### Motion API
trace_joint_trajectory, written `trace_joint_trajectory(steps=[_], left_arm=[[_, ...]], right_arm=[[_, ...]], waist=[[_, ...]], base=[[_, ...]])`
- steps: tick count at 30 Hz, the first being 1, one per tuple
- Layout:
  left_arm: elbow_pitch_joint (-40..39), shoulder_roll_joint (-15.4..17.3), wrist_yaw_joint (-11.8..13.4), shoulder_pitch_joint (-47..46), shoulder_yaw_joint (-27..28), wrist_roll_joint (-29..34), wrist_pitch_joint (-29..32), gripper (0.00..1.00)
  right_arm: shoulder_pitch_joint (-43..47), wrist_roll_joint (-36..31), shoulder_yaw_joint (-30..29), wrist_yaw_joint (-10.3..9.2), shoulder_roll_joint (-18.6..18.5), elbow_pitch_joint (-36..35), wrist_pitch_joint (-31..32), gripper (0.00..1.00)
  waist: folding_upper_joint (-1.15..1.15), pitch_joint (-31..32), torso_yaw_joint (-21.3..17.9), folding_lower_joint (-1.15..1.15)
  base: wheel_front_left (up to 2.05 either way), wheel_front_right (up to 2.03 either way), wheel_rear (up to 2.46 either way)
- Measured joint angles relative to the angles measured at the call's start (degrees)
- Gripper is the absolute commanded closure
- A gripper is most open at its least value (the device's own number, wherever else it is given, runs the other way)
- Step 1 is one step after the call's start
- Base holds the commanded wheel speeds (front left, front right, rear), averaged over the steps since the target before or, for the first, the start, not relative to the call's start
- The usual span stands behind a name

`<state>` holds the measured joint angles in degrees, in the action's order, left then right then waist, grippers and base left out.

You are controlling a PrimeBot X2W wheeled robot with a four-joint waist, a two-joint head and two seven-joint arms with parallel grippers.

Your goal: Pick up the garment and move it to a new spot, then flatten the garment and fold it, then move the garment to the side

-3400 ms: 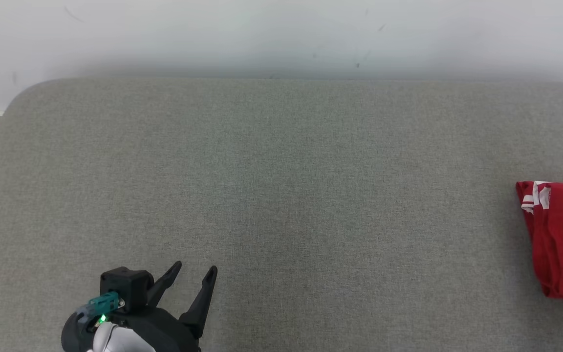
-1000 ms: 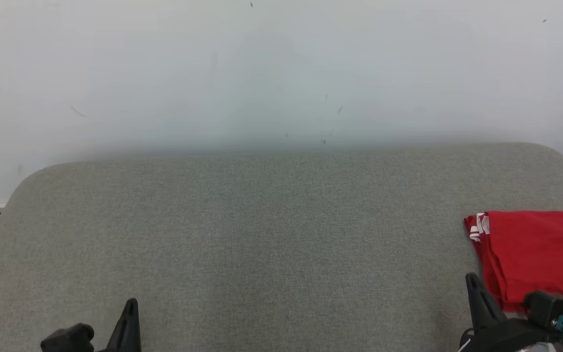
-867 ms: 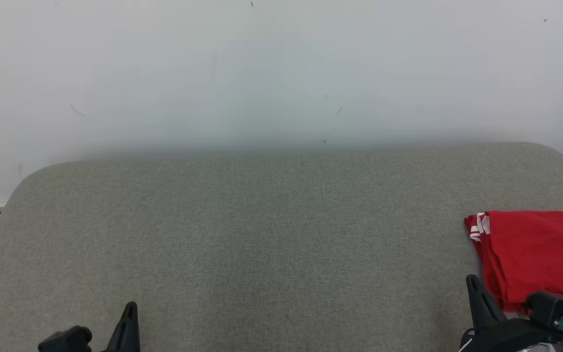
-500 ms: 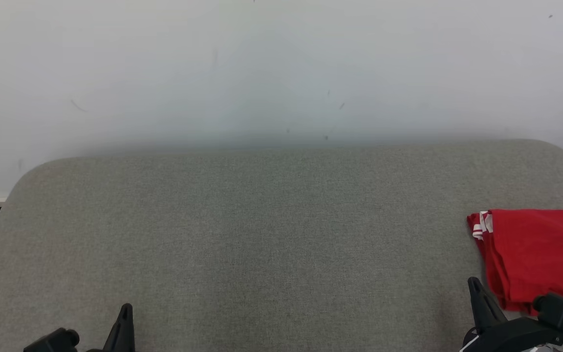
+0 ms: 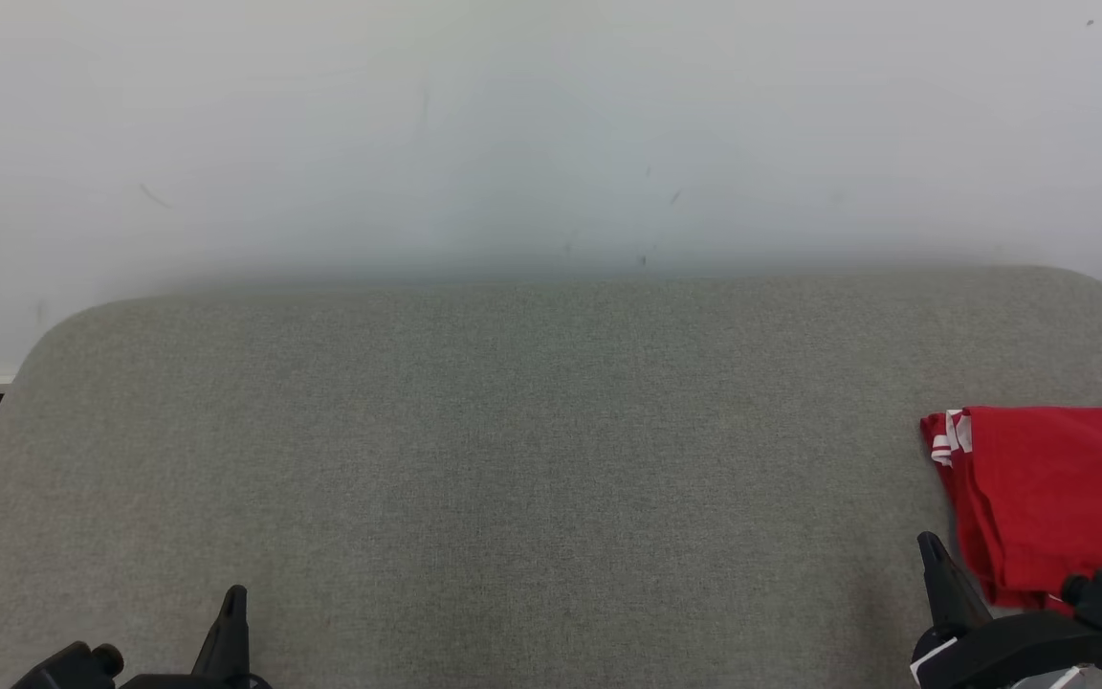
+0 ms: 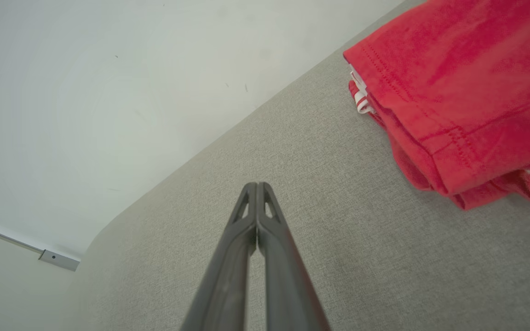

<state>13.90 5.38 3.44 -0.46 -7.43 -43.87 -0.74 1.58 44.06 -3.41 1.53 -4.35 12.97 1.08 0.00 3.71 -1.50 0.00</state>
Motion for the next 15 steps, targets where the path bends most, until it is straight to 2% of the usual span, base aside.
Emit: trace_joint_trajectory(steps=[15], left_arm=[[0.44,-0.59,-2.04,-0.24,2.91,-9.91,1.75,1.0]], right_arm=[[-1.23,10.25,-0.89,1.01,0.46,0.81,1.22,1.0]], waist=[[0.0,-0.82,0.32,0.0]], base=[[0.0,0.0,0.0]])
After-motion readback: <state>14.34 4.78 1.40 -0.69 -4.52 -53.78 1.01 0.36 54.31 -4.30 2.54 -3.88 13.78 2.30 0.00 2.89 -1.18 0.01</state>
